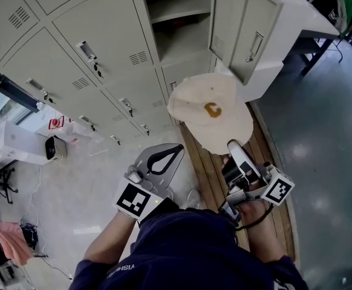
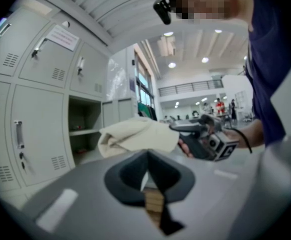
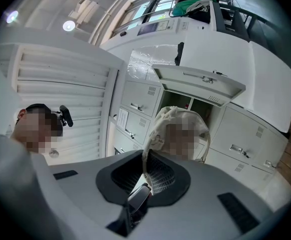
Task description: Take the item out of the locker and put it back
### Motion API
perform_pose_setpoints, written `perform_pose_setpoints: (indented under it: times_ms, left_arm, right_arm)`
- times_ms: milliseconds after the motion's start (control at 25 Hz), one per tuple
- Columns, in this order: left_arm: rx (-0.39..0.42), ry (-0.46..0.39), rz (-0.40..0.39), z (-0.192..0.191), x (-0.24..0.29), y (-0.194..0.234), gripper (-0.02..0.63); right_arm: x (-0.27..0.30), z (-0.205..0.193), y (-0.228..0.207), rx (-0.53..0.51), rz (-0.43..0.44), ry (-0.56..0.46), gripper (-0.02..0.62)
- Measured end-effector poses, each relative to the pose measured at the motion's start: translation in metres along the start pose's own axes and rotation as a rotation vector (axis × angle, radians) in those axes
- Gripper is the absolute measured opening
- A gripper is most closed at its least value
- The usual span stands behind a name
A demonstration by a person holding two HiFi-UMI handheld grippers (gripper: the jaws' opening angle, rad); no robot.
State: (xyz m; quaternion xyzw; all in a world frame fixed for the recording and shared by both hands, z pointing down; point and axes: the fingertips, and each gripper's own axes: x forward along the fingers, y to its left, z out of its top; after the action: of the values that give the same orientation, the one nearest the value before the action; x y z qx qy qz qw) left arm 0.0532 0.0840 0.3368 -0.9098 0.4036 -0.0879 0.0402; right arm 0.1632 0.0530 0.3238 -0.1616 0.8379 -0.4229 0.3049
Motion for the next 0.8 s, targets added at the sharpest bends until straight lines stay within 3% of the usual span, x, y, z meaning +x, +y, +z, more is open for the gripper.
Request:
perform_pose_setpoints:
  times_ms: [400, 800]
  left_arm:
    - [-0.020, -0.005, 0.009, -0.009, 0.008, 0.030, 0.005]
    - [-0.036, -0.019, -0.049, -0.020, 0.036, 0.111, 0.005]
  right_arm:
    - [0.027, 0.011, -0.018, -0.015, -0.014, -0.002, 0.021]
    - [0.095, 0.027, -0.068, -0.029, -0.071, -0.035, 0.021]
